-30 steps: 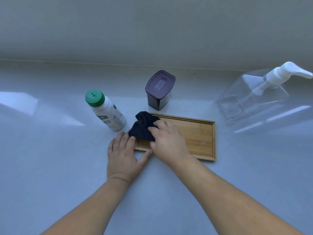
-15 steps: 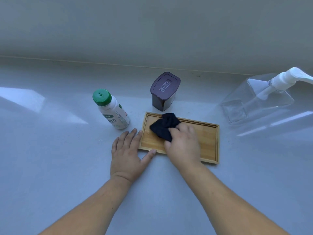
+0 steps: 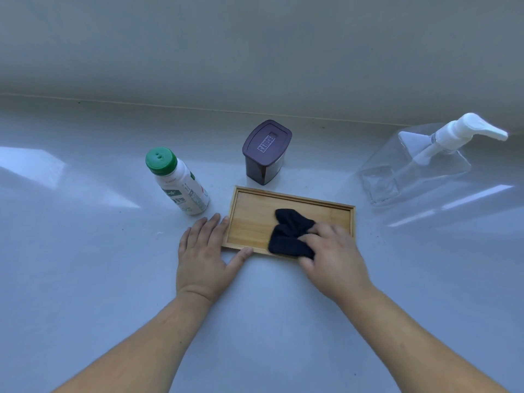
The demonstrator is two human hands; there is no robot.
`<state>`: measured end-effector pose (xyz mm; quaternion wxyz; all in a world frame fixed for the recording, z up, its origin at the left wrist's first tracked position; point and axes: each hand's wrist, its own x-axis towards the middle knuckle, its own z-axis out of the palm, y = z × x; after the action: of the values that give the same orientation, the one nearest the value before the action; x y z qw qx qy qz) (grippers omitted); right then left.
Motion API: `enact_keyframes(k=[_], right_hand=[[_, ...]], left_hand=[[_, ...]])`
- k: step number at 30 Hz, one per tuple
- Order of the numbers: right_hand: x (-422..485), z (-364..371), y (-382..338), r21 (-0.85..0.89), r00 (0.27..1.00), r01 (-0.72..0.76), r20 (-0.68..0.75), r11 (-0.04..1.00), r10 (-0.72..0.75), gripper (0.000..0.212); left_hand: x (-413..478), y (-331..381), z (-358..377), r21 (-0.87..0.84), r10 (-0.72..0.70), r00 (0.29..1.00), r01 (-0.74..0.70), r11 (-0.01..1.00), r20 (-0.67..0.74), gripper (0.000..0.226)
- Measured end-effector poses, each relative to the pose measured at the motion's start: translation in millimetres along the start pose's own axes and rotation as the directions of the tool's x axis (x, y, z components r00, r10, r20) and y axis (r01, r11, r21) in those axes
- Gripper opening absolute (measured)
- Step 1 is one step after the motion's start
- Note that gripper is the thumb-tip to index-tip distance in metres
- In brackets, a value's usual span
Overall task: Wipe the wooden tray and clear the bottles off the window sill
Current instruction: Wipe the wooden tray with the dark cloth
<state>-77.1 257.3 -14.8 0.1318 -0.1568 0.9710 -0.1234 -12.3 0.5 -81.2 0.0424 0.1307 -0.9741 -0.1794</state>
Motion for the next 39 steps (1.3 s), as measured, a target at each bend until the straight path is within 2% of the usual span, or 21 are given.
enact_keyframes(k=[4,7,9,11,15,21,24,27,33,37,39], right_hand=[[-10,-4,21,-0.076,0.974,-0.225,-0.039,0.971,0.223,0.028],[7,1,-4,0.042,0.941,-0.329,-0.068,0.943,0.332,0.026],[20,9,-31,0.107,0.958,-0.267,-0.078,0.958,0.276,0.034],[31,18,-63,0.167,0.985,-0.142,-0.071,0.976,0.155,0.042],[48,28,-111,0.193,1.0,0.02,-0.024,0.981,-0.016,0.036],[47,21,-98,0.17,0.97,0.189,0.118,0.967,-0.21,0.036],[47,13,-92,0.126,0.961,0.216,0.149,0.968,-0.233,0.039],[37,7,-67,0.108,0.98,0.154,0.108,0.982,-0.165,0.039],[-4,-8,12,0.103,0.996,-0.07,0.057,0.992,0.064,0.034],[-4,-11,27,0.076,0.97,-0.243,0.039,0.967,0.241,0.029],[7,-6,14,0.161,0.943,-0.329,0.0,0.931,0.333,0.029]], left_hand=[[0,1,0,-0.004,0.003,1.0,-0.003,1.0,0.004,0.089],[0,0,1,0.008,0.011,1.0,-0.011,1.0,0.0,0.088],[0,0,2,0.011,0.015,1.0,-0.015,1.0,-0.004,0.087],[1,-1,2,0.018,0.016,1.0,-0.016,1.0,0.005,0.086],[0,0,0,-0.009,0.009,1.0,-0.008,1.0,0.02,0.077],[0,0,0,-0.032,0.004,1.0,-0.003,0.999,0.023,0.079],[0,0,0,-0.031,-0.01,1.0,0.011,0.999,0.022,0.082],[-1,-1,3,-0.011,0.004,1.0,-0.004,1.0,0.002,0.085],[0,-1,3,0.007,-0.004,1.0,0.004,1.0,-0.001,0.089],[0,-1,1,0.009,0.004,1.0,-0.004,1.0,0.004,0.088],[0,-1,1,0.011,0.004,1.0,-0.004,1.0,-0.002,0.089]])
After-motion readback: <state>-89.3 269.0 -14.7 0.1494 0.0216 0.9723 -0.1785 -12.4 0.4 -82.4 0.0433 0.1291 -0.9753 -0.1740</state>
